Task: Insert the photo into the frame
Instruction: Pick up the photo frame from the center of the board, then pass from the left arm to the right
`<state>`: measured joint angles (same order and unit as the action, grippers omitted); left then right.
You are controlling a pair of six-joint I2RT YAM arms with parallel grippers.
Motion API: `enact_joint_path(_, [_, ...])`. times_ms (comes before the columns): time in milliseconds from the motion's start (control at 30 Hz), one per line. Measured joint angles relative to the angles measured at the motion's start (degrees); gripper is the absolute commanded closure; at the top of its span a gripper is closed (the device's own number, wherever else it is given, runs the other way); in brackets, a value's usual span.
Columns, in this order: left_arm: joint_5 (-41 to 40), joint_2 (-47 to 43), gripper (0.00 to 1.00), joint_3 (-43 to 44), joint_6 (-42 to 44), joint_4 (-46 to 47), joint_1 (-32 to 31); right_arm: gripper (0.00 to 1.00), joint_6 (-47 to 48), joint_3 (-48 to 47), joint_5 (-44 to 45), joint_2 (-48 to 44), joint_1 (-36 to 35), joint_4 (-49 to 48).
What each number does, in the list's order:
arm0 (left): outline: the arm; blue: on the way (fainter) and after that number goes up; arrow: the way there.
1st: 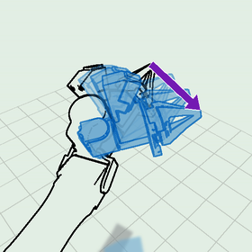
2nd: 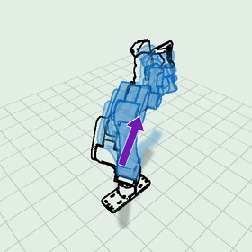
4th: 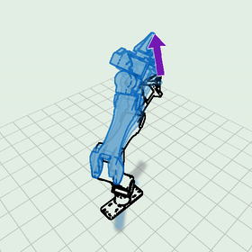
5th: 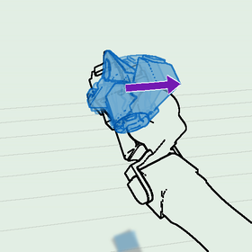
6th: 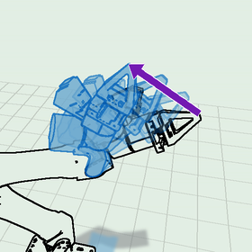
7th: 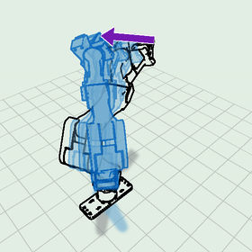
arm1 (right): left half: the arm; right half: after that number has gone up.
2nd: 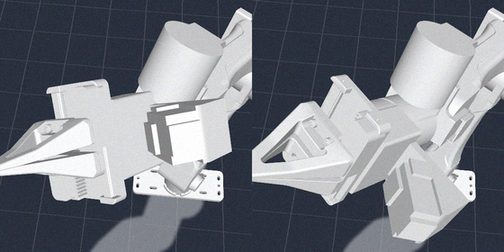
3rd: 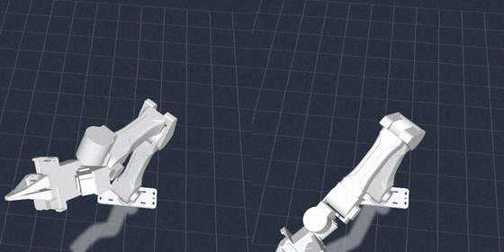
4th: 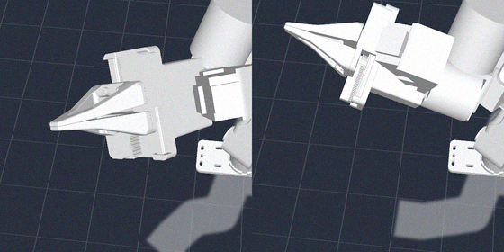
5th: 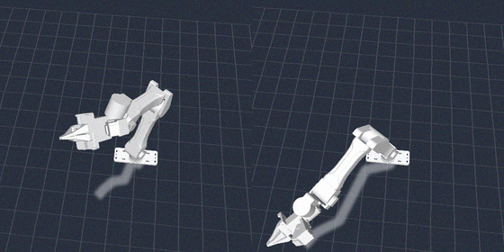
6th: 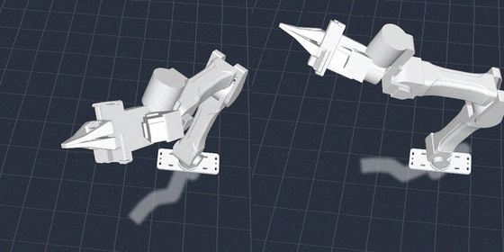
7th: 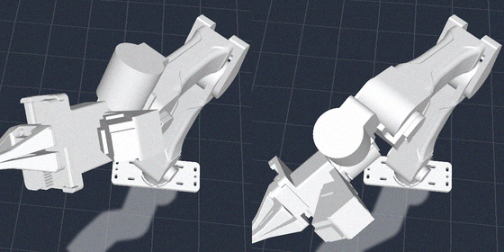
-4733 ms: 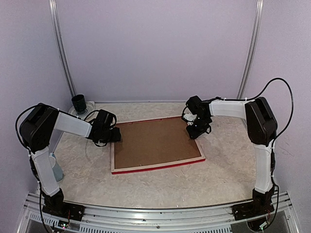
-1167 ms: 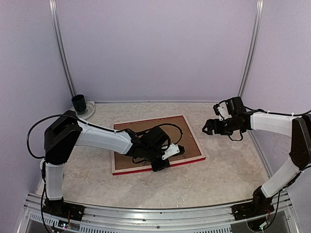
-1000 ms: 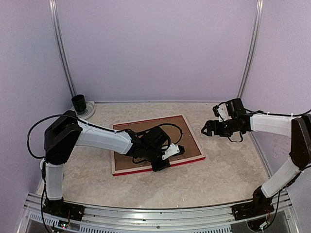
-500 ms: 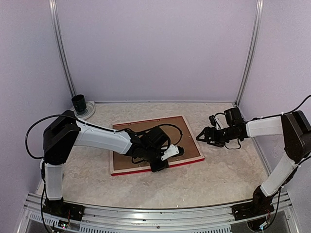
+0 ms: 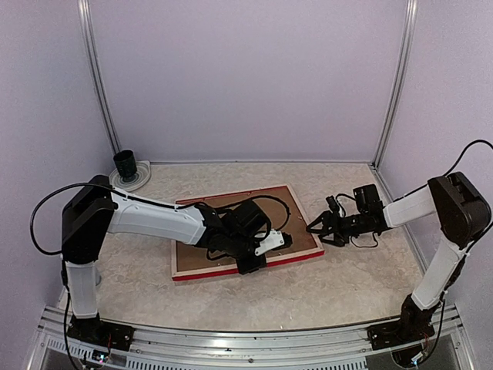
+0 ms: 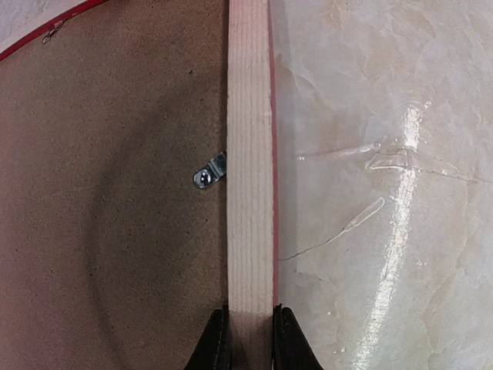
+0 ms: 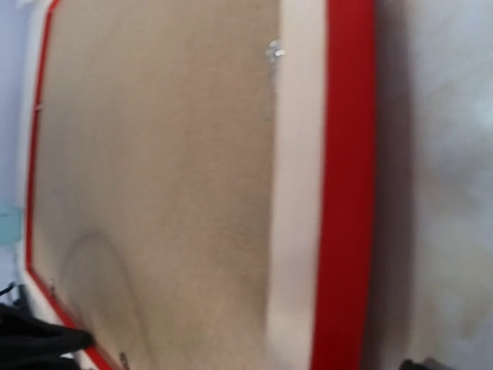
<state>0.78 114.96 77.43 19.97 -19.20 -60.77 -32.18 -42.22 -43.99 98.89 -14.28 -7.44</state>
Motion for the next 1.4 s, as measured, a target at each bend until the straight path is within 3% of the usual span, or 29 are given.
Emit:
enact_joint_path(667, [-1.60,-1.77,1.00,-0.02,-0.02,-1.11,-0.13,0.54,-18.75,9.18,-15.89,6.01,1.73,-29.05])
enact_joint_path(867, [-2.73,-2.69,0.99,-0.02,-0.04,-1.51,-0.13,0.73,-21.59,9.99,-17.49,6.01,1.84,-33.97])
enact_joint_path(1033, [-3.06,-3.02,0.89,-0.26,-0.04,-1.73,-0.22,0.86,-26.80,11.78,-19.21,6.64,1.92,-38.58])
enact_joint_path(1167, [-3.43,-3.06,0.67,-0.39,-0.07,-1.53,-0.46,0.88,-29.29,12.31,-19.65,6.69,1.95,-41.03])
enact_joint_path(1267, [-4.72,-3.52,0.44,-0.39,0.13,0.09,-0.46,0.88,-30.27,12.52,-19.52,6.56,1.92,-41.62])
enact_joint_path(1400, [-7.28,-4.70,0.29,-0.39,0.07,2.58,-0.57,0.89,-31.19,12.57,-19.15,5.42,1.70,-41.03])
